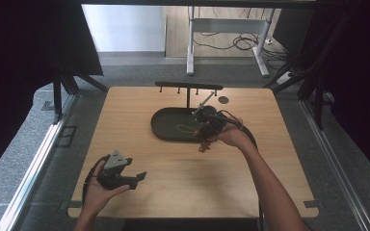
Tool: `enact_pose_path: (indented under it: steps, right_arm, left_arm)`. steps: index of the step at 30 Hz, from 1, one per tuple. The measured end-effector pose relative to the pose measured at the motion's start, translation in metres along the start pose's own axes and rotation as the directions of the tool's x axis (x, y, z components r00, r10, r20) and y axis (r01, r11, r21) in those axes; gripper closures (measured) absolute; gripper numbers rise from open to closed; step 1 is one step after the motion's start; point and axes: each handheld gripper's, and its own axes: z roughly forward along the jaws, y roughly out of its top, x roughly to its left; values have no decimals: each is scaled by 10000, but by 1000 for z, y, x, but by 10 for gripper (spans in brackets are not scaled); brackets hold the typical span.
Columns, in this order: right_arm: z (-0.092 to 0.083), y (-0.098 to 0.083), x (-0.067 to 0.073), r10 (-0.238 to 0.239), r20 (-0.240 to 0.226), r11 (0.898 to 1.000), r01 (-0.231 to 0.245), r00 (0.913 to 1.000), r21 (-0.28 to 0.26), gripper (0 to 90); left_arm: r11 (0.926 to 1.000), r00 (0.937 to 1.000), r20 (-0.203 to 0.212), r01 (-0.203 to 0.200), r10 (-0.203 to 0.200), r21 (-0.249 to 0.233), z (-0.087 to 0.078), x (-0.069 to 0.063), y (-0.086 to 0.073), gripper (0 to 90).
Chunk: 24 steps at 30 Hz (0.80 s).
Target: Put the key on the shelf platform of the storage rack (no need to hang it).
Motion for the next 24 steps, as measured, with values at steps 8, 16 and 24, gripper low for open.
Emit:
enact_pose_path:
  steps: [8, 16, 24]
  right_arm:
    - [3, 7, -10, 174, 60, 9998, -175, 9998, 46, 672]
    - [5, 12, -21, 454, 138, 9990, -454, 9989, -4, 672]
    - [2, 20, -31, 536, 256, 9984, -532, 9982, -170, 672]
  left_arm:
    - [10000, 10000, -1, 28, -28, -17, 0, 0, 0, 247]
    - [10000, 10000, 16, 16, -16, -38, 0, 0, 0, 247]
    - [10000, 10000, 29, 4, -4, -26, -1, 0, 0, 247]
